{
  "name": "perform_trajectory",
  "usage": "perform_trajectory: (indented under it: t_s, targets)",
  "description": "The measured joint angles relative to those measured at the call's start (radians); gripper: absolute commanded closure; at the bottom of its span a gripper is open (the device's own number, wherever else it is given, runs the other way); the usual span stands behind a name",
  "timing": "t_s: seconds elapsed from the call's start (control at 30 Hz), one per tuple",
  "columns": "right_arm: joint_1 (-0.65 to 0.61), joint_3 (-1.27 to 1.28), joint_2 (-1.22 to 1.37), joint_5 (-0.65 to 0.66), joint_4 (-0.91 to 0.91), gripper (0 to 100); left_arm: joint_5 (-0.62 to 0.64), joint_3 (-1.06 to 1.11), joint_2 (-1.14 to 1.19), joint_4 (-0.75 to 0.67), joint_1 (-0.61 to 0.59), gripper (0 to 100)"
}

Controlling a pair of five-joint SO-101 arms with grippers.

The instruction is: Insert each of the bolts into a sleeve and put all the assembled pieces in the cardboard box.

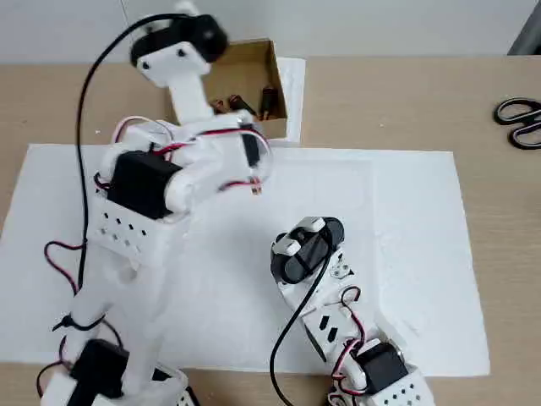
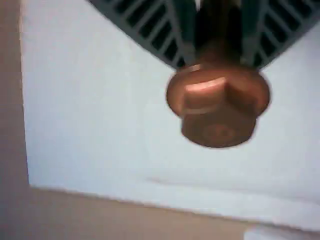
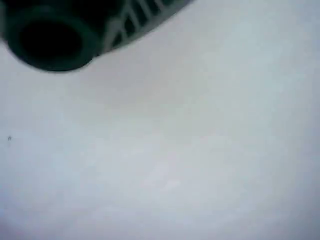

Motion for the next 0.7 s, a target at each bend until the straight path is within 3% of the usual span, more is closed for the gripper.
perform_trajectory:
  t_s: [0.13,0.33,0.47,0.7]
  targets:
    - [0.0,0.0,0.0,0.0,0.0,99.5,-0.014,0.236,-0.038,-0.262,-0.066,99]
    - [0.0,0.0,0.0,0.0,0.0,99.5,-0.015,0.585,-0.146,-0.577,-0.061,99]
    - [0.0,0.0,0.0,0.0,0.0,99.5,-0.015,0.779,-0.262,-0.675,-0.028,99]
    - [0.0,0.0,0.0,0.0,0.0,99.5,-0.015,0.941,-0.436,-0.7,0.038,99]
